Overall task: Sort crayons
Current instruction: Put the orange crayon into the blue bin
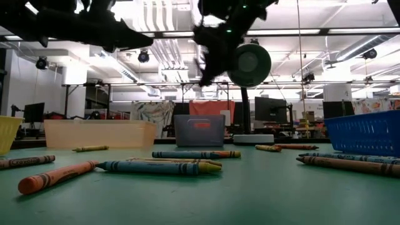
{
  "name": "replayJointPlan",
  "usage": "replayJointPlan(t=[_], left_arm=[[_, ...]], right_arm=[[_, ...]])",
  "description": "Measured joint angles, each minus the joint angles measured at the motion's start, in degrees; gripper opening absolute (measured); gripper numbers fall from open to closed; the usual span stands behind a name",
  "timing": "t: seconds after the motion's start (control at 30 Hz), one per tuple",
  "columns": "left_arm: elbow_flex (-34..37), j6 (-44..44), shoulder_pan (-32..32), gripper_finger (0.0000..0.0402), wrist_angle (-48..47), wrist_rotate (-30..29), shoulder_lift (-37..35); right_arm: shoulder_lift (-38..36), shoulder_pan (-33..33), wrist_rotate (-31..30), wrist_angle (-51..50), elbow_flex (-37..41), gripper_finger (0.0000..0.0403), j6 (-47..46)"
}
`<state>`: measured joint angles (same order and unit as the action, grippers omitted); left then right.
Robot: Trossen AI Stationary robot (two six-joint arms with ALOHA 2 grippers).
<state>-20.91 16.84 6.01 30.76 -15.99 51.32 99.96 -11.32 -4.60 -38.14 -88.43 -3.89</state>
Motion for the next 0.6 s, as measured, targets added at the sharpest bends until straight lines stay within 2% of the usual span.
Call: replayJointPlan(t=[0.17,0.3,0.4,0.6], left_arm=[[0.00,-1.31,2.87,0.0155,-0.43,0.02,-1.04],[0.00,-2.18,2.91,0.0155,1.14,0.02,-1.10],[0.00,-3.39,2.90,0.0155,2.63,0.04,-1.06],[0.00,-10.10,2.90,0.0155,7.94,0.02,-1.06]], right_arm=[[0.00,-0.64,13.53,-28.29,-3.12,0.0013,-15.47],[-0.14,4.02,15.10,-45.59,-3.01,0.0013,-20.50],[-0.22,8.19,15.30,-50.24,-1.97,0.0013,-24.53],[-1.86,15.74,15.83,-50.89,1.53,0.0013,-32.98]])
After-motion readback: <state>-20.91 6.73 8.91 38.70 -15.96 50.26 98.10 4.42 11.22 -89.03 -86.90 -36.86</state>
